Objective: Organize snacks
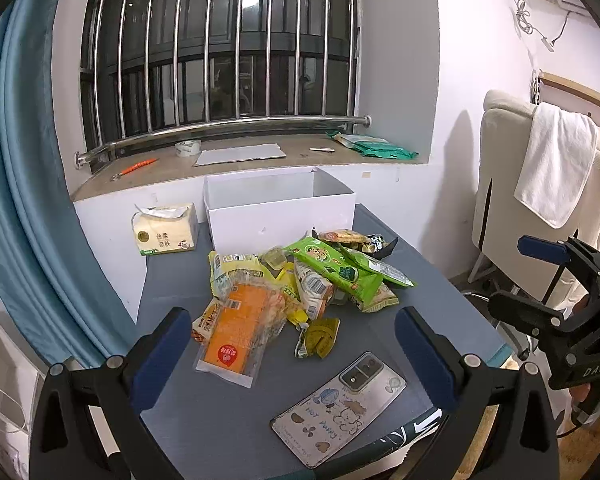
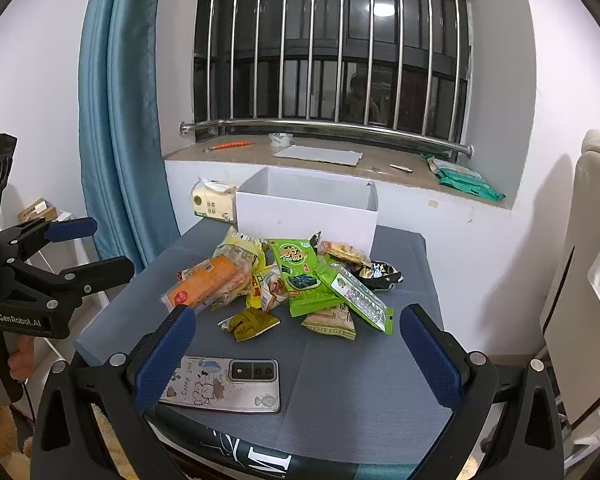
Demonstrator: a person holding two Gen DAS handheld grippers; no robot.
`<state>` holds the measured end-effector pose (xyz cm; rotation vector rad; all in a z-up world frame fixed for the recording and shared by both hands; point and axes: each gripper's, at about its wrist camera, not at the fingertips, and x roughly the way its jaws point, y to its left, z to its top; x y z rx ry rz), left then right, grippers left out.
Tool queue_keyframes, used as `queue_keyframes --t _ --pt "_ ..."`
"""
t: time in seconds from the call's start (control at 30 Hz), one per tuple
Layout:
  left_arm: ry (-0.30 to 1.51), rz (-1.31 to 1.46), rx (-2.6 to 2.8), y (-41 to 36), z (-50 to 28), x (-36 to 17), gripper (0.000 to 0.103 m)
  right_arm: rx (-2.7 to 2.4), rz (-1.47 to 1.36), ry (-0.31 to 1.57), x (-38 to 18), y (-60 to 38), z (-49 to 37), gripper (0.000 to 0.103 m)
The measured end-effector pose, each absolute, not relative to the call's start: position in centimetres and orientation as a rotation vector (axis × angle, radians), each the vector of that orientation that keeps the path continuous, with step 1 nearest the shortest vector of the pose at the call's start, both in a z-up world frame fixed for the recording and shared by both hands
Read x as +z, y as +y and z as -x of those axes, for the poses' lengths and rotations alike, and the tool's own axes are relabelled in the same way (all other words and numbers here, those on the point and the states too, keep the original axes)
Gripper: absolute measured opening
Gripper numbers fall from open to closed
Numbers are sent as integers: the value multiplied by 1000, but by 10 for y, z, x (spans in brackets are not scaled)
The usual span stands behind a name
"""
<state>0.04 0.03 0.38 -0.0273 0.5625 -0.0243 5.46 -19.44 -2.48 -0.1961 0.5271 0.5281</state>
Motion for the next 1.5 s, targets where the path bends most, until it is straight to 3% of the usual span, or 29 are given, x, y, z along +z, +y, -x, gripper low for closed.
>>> queue_keyframes --t 1.5 --pt "575 40 -14 3 -2 4 103 530 197 536 -28 -196 -58 103"
